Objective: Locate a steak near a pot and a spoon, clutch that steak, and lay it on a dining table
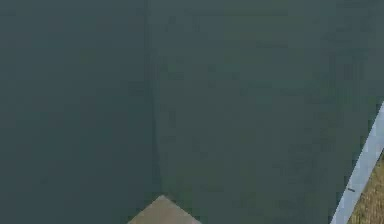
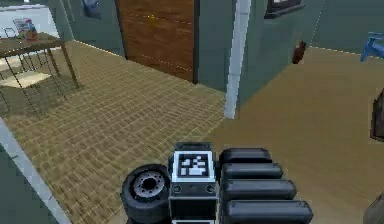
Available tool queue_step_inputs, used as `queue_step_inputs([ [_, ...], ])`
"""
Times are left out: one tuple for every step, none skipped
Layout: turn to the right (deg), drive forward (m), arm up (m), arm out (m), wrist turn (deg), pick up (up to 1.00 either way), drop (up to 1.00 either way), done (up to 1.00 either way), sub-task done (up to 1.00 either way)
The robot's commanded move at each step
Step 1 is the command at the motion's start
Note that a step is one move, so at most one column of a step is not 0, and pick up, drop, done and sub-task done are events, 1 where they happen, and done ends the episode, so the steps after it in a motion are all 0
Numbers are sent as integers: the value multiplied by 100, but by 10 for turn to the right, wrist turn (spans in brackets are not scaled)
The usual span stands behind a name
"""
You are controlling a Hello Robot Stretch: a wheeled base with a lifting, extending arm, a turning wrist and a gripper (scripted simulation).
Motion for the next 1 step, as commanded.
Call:
queue_step_inputs([
  [450, 0, 0, 0, 0, 0, 0, 0, 0],
])
